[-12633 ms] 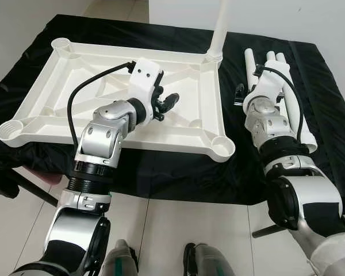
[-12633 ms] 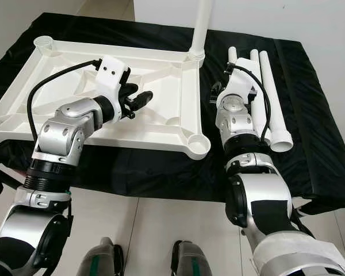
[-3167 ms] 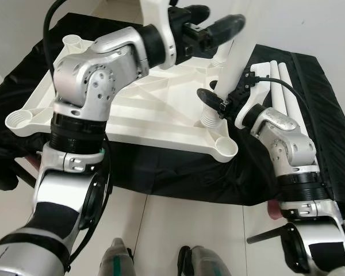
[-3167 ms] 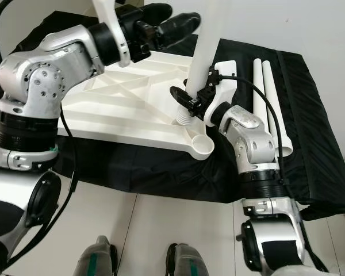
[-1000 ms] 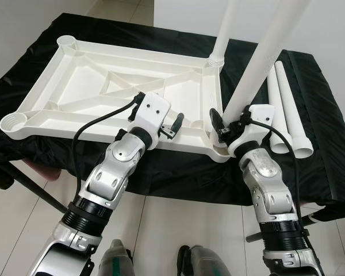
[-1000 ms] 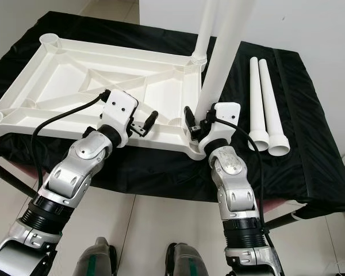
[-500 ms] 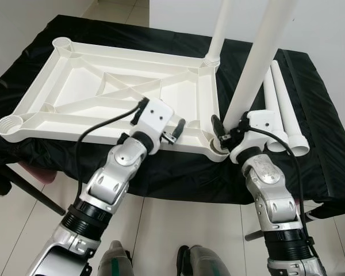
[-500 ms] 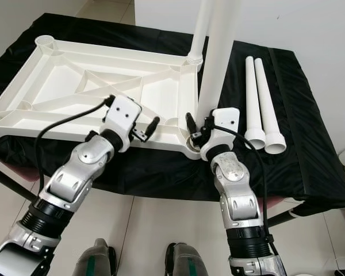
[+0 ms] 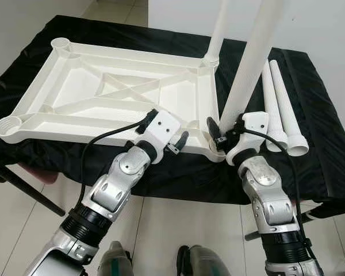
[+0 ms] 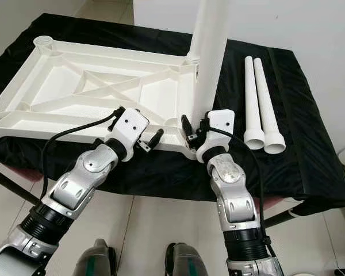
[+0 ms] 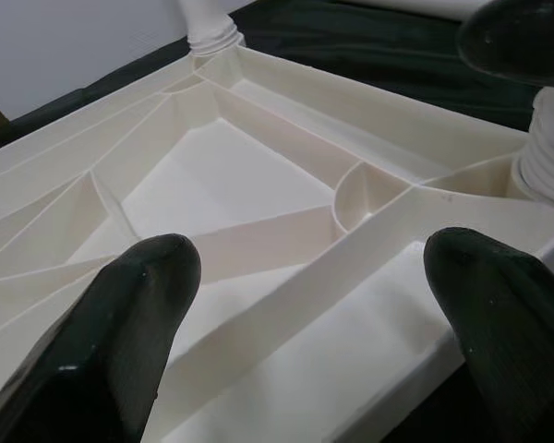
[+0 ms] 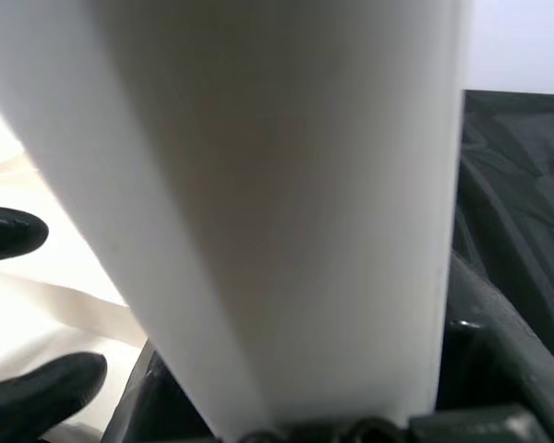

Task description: Building children table

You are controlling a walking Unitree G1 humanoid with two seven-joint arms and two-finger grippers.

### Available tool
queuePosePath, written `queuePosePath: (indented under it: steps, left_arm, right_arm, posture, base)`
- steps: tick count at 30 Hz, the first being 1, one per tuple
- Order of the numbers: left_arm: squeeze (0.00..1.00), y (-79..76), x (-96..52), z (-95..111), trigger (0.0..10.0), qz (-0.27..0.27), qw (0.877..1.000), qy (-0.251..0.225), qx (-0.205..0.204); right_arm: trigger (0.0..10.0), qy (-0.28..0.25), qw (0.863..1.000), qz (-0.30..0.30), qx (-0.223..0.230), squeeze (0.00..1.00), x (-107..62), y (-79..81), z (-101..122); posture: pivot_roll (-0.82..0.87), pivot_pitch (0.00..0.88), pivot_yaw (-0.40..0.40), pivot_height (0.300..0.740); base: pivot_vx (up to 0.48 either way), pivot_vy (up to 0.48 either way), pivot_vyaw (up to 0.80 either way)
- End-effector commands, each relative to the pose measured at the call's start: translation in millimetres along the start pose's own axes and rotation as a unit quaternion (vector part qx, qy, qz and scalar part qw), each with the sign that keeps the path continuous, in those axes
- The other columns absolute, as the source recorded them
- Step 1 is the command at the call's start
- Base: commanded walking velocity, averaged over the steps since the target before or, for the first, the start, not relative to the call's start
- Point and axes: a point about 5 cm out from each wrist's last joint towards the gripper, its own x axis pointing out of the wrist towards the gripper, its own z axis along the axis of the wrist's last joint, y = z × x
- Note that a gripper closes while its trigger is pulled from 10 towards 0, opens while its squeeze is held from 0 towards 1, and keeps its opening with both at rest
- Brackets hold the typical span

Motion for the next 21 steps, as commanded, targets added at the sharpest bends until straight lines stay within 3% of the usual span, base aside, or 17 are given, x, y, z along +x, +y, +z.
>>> queuePosePath:
  steps: [1,21]
  left_arm:
    - [0.0,-13.9,-2.4,-4.0,10.0,-0.096,0.995,0.007,0.005]
    - [0.0,-22.6,-18.9,0.9,10.0,-0.207,0.978,-0.003,-0.002]
  right_arm:
    - [10.0,0.018,1.0,0.008,-0.005,0.0,-2.1,1.6,-8.2]
    - [10.0,0.023,1.0,-0.001,0.003,0.0,-2.0,-0.3,-13.4]
  posture:
    - [-0.02,0.042,-0.039,0.74]
    - [-0.01,0.053,-0.035,0.74]
  base:
    - [0.0,0.0,0.0]
    - [0.0,0.0,0.0]
